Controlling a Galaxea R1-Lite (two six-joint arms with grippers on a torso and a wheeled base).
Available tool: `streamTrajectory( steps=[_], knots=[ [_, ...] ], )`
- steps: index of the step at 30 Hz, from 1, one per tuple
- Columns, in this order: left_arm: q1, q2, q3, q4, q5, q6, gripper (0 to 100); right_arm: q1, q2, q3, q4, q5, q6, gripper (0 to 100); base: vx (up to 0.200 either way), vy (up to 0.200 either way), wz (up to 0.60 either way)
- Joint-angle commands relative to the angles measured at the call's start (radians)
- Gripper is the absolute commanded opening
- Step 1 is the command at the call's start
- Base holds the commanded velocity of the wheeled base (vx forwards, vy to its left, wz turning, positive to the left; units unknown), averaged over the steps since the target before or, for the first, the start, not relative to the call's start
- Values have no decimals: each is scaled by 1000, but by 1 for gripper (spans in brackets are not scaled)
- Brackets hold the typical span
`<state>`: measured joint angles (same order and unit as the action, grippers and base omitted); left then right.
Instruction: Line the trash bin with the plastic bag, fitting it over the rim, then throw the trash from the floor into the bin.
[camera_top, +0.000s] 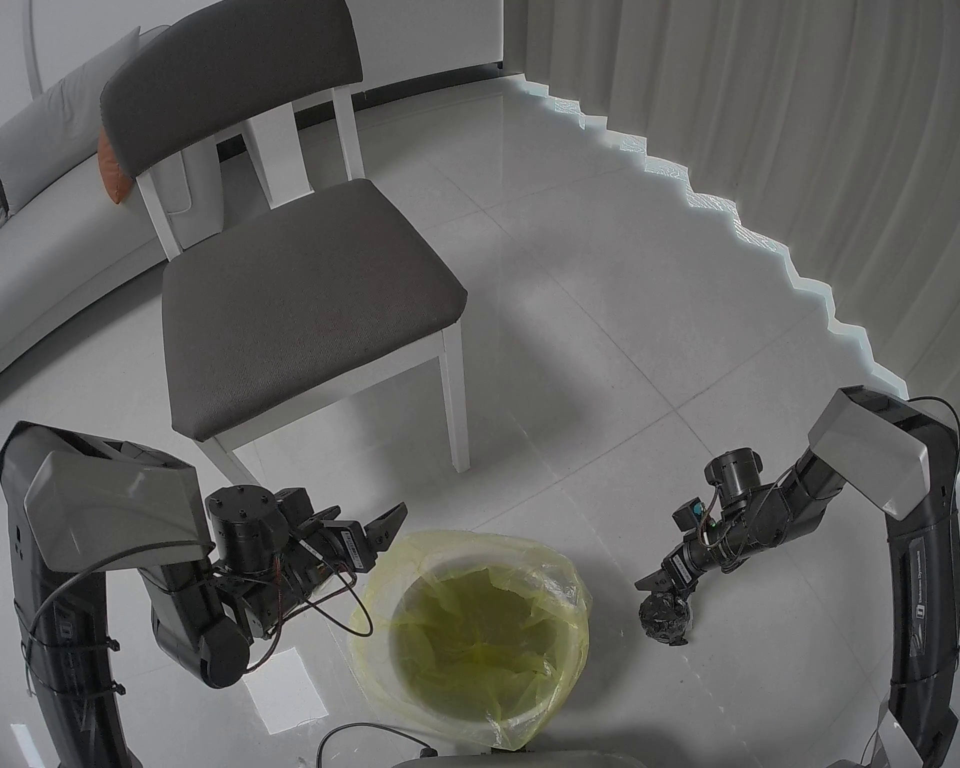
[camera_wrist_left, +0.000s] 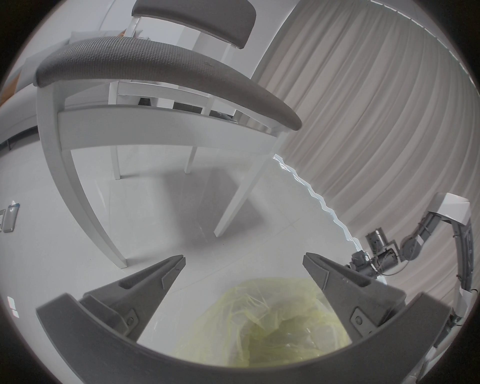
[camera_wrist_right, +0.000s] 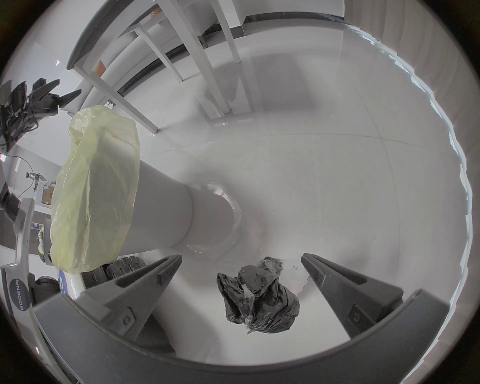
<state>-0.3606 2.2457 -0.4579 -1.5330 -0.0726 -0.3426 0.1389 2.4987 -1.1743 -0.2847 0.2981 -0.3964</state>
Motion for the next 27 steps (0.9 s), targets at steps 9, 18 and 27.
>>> streamTrajectory(
  steps=[9, 18, 27],
  knots=[
    [3, -31, 38, -38, -59, -15, 100, 1, 6, -2, -1, 0, 1, 100, -67, 0, 0],
    [0, -28, 11, -38, -47, -15, 100, -1, 52, -130, 2, -40, 10, 100, 0, 0, 0],
    [-37, 8, 4, -38, -19, -15, 100, 7, 51, -177, 183, -47, 16, 100, 0, 0, 0]
  ],
)
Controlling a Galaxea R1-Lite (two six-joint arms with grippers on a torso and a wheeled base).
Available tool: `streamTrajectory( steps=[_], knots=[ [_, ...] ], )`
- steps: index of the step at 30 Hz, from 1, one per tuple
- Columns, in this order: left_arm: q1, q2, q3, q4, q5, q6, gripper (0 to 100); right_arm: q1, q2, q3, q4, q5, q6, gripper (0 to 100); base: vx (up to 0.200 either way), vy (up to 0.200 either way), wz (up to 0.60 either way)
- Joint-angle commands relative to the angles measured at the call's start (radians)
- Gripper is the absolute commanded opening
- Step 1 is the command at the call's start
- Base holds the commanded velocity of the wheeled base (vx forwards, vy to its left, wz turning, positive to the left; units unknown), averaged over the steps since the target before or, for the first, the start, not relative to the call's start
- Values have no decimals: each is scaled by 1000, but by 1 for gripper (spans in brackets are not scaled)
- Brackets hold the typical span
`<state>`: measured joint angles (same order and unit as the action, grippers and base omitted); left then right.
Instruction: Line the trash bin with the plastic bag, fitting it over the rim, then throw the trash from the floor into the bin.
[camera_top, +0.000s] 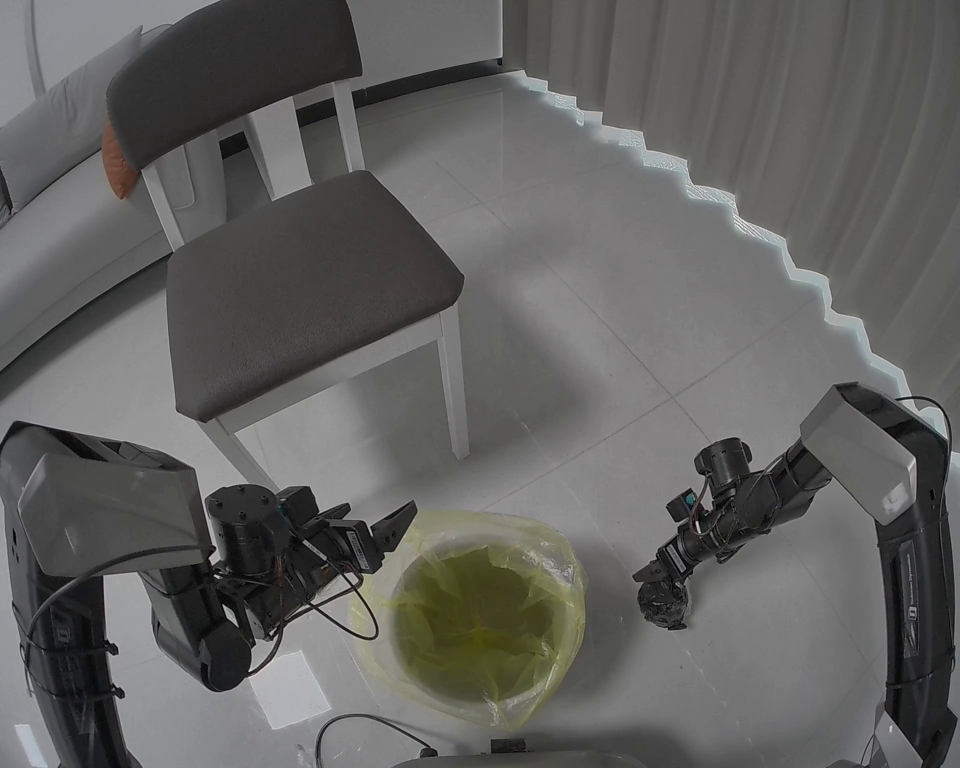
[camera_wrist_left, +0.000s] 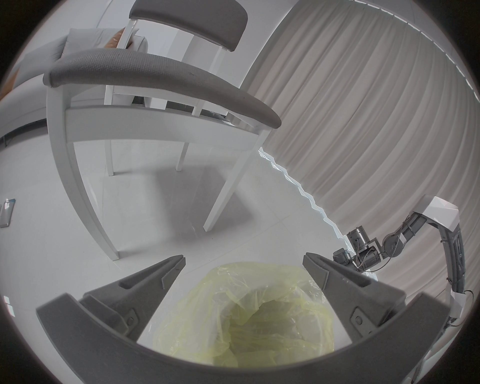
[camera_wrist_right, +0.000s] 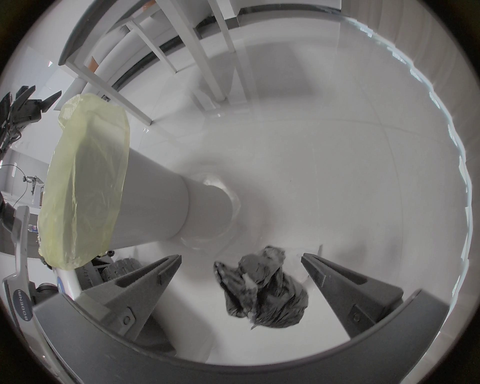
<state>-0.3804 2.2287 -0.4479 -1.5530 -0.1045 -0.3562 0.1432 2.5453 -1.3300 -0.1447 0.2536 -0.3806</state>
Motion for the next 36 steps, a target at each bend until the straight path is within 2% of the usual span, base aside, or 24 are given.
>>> streamTrajectory(
  steps=[1, 10, 11, 27, 36],
  knots=[
    [-17, 25, -6, -18, 12, 0, 100, 3, 4, -21, 45, -2, 0, 100, 0, 0, 0],
    [-26, 26, -14, -18, 25, 0, 100, 1, 9, -32, 96, -2, -3, 100, 0, 0, 0],
    [-26, 26, -15, -18, 28, 0, 100, 1, 9, -35, 102, -2, -6, 0, 0, 0, 0],
    [-31, 23, -9, -18, 37, 0, 100, -10, 6, -41, 162, -2, -30, 0, 0, 0, 0],
    [-44, 8, 3, -18, 57, -1, 100, -31, -108, 80, 151, -2, -60, 0, 0, 0, 0]
  ],
)
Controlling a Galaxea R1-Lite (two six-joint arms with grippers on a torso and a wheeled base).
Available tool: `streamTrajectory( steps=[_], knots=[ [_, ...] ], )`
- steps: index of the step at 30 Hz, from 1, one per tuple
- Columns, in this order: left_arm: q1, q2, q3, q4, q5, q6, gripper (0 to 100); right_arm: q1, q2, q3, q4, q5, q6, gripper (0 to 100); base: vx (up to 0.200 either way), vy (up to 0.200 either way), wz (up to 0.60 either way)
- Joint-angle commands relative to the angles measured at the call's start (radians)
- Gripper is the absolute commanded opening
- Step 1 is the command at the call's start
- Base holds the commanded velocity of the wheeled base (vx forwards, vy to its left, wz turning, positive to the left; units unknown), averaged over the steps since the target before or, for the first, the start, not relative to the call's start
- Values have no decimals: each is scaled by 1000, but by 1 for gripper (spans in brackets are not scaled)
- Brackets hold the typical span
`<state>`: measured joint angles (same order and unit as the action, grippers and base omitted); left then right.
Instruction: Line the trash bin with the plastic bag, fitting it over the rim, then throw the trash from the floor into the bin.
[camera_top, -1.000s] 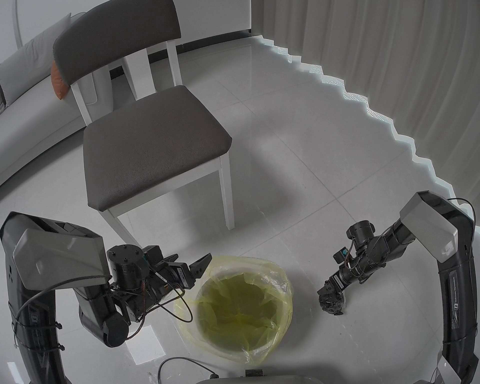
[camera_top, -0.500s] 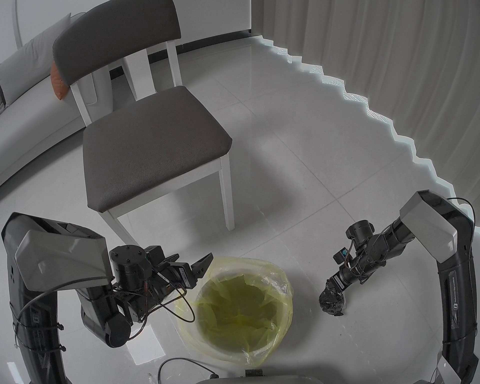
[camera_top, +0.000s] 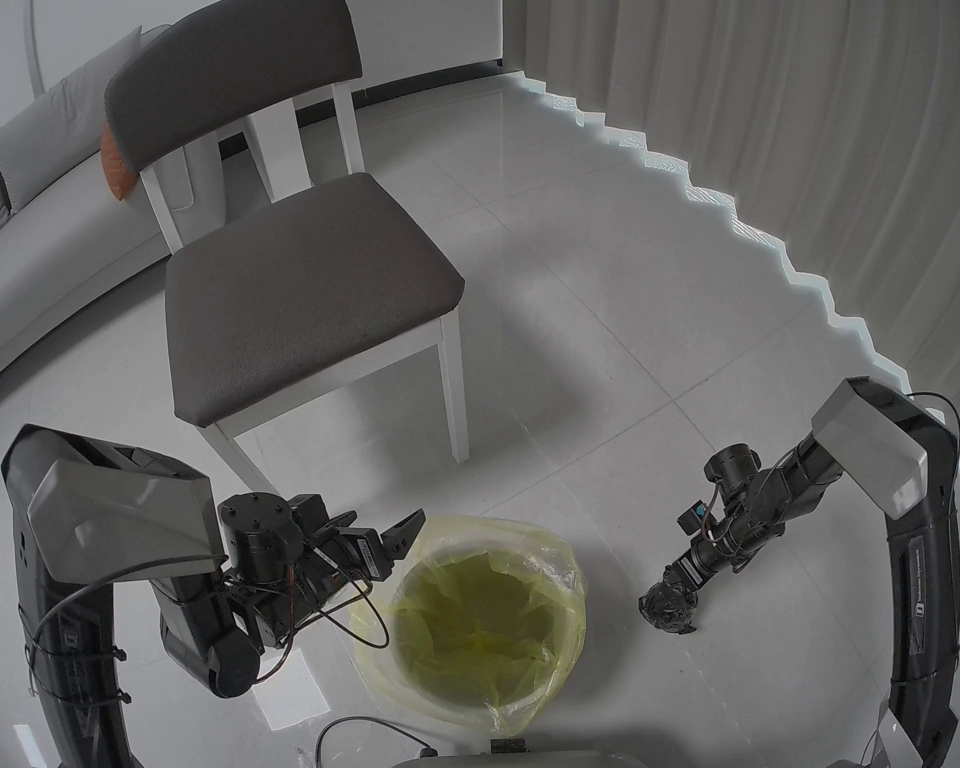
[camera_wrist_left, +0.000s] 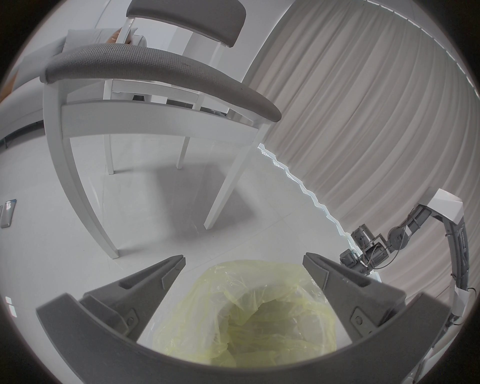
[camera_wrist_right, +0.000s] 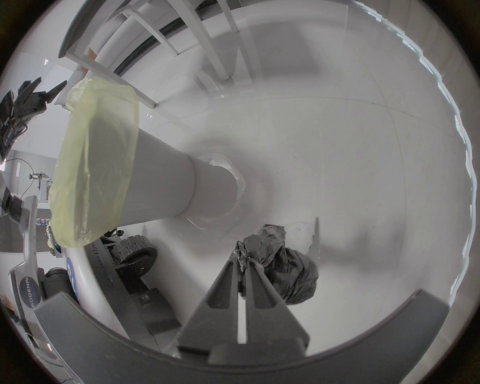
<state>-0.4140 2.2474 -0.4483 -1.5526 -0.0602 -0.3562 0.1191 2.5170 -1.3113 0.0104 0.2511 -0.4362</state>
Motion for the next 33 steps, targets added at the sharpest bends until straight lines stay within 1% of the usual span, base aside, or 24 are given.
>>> streamTrajectory(
  steps=[1, 10, 16, 17, 20, 23, 24, 25, 28, 32, 33],
  knots=[
    [-12, -11, 3, -18, 17, -3, 100, -7, -98, 76, -4, 1, -4, 0, 0, 0, 0],
    [-32, -19, 11, -18, 31, -10, 100, -10, -244, 195, -7, 7, -4, 0, 0, 0, 0],
    [-32, -35, 11, -18, 36, -10, 100, -3, -405, 274, -4, 13, -18, 0, 0, 0, 0],
    [-29, -39, 11, -18, 39, -10, 100, 2, -463, 302, -4, 16, -32, 0, 0, 0, 0],
    [-25, -43, 14, -18, 51, -9, 100, 25, -564, 336, -3, 37, -38, 0, 0, 0, 0],
    [-19, -55, 23, -18, 56, -9, 100, 62, -666, 351, 5, 56, -36, 0, 0, 0, 0],
    [-19, -55, 23, -18, 56, -9, 100, 62, -666, 351, 5, 56, -36, 0, 0, 0, 0],
    [-17, -69, 37, -18, 56, -10, 100, 96, -731, 359, 6, 57, -33, 0, 0, 0, 0],
    [-17, -88, 51, -18, 59, -9, 100, 163, -813, 362, 6, 59, -29, 0, 0, 0, 0],
    [-17, -94, 53, -18, 82, -9, 100, 272, -891, 371, 5, 59, -24, 0, 0, 0, 0],
    [-17, -94, 53, -18, 83, -9, 100, 280, -894, 371, 5, 57, -24, 0, 0, 0, 0]
  ],
)
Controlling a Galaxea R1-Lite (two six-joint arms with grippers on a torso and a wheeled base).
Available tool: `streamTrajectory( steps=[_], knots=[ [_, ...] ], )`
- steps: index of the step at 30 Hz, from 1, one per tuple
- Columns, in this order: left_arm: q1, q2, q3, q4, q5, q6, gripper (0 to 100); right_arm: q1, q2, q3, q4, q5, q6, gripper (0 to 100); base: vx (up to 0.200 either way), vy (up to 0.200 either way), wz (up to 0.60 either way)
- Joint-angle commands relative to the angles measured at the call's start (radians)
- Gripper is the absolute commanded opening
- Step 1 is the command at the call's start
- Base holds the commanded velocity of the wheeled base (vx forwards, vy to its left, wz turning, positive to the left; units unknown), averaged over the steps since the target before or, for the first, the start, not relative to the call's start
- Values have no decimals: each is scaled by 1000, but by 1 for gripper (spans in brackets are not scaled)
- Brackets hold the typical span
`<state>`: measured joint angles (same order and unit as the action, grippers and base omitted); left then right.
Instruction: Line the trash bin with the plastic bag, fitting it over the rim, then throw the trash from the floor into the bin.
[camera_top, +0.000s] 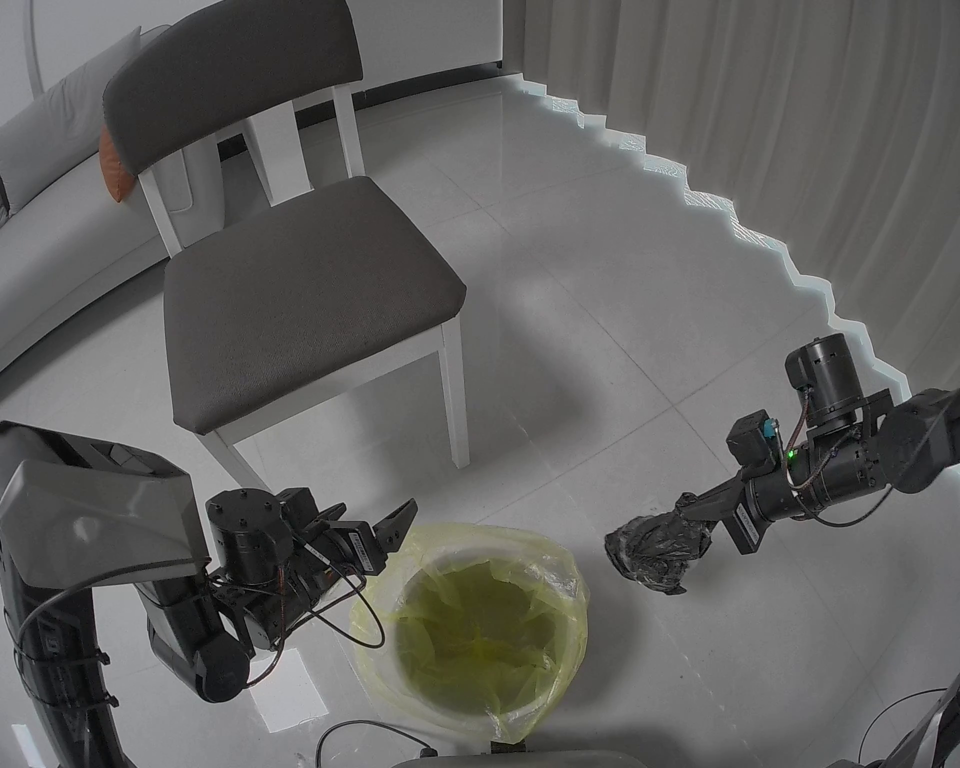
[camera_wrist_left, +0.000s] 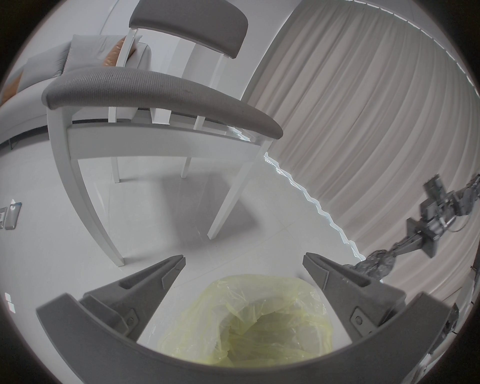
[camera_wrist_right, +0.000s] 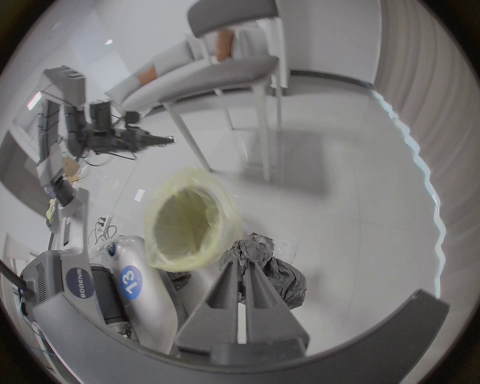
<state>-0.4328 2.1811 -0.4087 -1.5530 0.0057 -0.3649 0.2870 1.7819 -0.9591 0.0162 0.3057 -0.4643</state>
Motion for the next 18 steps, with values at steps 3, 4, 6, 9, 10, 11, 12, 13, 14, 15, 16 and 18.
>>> streamTrajectory(
  steps=[3, 4, 6, 9, 10, 11, 12, 13, 14, 15, 16, 18],
  knots=[
    [2, -32, 13, -18, 28, 1, 100, 216, -185, 20, -4, 1, 9, 0, 0, 0, 0],
    [2, -32, 13, -18, 30, 0, 100, 227, -187, 20, -5, 1, 10, 0, 0, 0, 0],
    [2, -37, 14, -18, 34, 0, 100, 287, -185, 14, -10, 0, 16, 0, 0, 0, 0],
    [2, -40, 13, -18, 36, 0, 100, 342, -173, 8, -13, -2, 21, 0, 0, 0, 0],
    [2, -41, 13, -18, 37, 0, 100, 353, -167, 7, -13, -2, 22, 0, 0, 0, 0],
    [6, -43, 13, -18, 43, 0, 100, 373, -136, 3, -18, -4, 22, 0, 0, 0, 0],
    [6, -43, 13, -18, 45, 0, 100, 376, -133, 2, -19, -4, 22, 0, 0, 0, 0],
    [11, -46, 13, -18, 46, 0, 100, 393, -96, -6, -32, -4, 24, 0, 0, 0, 0],
    [11, -46, 13, -18, 46, 0, 100, 393, -96, -6, -32, -4, 24, 0, 0, 0, 0],
    [14, -47, 14, -18, 48, 0, 100, 406, -55, -12, -50, 0, 22, 0, 0, 0, 0],
    [16, -49, 16, -18, 48, 0, 100, 416, -27, -20, -59, 0, 24, 0, 0, 0, 0],
    [14, -52, 19, -18, 49, -2, 100, 435, 13, -29, -73, 0, 26, 0, 0, 0, 0]
  ],
)
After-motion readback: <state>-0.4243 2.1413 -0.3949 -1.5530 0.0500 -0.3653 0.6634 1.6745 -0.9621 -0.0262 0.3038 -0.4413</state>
